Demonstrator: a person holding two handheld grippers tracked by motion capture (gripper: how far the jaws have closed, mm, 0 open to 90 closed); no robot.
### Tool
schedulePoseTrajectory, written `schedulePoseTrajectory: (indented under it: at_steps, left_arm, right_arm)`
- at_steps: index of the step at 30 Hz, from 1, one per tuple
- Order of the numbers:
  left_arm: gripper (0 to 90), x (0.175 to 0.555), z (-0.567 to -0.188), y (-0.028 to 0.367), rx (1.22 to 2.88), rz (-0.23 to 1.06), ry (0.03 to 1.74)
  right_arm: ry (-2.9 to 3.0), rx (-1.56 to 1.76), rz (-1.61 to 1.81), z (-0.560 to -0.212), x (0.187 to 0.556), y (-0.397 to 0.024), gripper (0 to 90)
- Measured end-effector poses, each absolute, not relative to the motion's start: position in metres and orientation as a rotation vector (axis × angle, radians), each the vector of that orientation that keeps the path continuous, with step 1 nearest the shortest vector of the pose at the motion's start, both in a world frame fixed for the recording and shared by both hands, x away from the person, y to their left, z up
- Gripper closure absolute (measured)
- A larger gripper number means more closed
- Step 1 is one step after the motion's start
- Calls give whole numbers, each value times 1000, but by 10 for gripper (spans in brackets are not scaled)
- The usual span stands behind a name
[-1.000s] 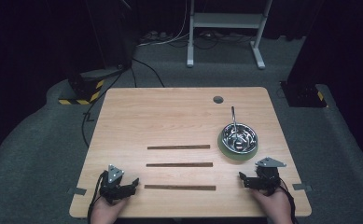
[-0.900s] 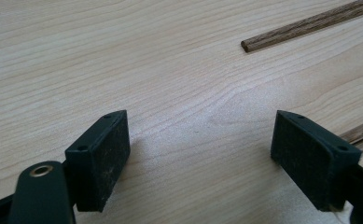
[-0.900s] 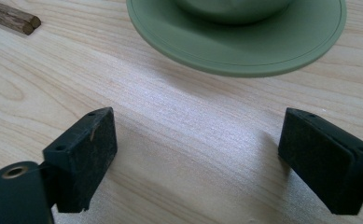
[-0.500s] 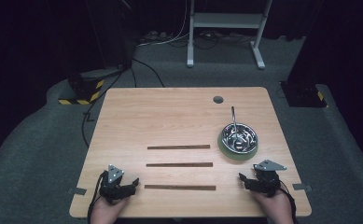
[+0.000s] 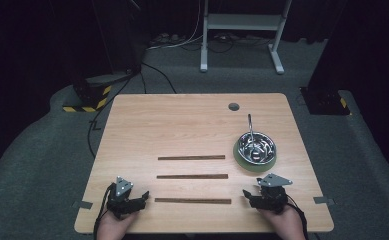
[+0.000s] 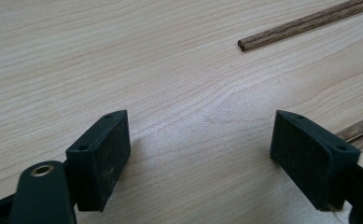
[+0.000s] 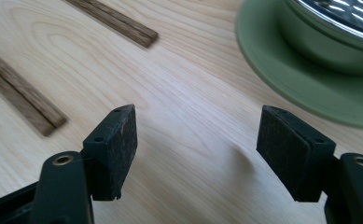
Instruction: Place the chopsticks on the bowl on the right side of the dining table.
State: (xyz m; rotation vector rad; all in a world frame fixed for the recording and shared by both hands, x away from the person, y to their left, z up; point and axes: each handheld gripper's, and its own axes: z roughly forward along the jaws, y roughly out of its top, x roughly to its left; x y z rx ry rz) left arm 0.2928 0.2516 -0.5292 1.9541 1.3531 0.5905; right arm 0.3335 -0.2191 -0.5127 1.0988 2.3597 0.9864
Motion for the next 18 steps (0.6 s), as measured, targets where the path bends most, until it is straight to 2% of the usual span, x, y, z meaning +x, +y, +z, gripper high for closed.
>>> schedulePoseTrajectory:
  at_steps: [18]
  left_arm:
    - [201,293,-529,252,1956,588,1348]
  right_arm:
    - [2432,933,1077,-497,334,-166,290]
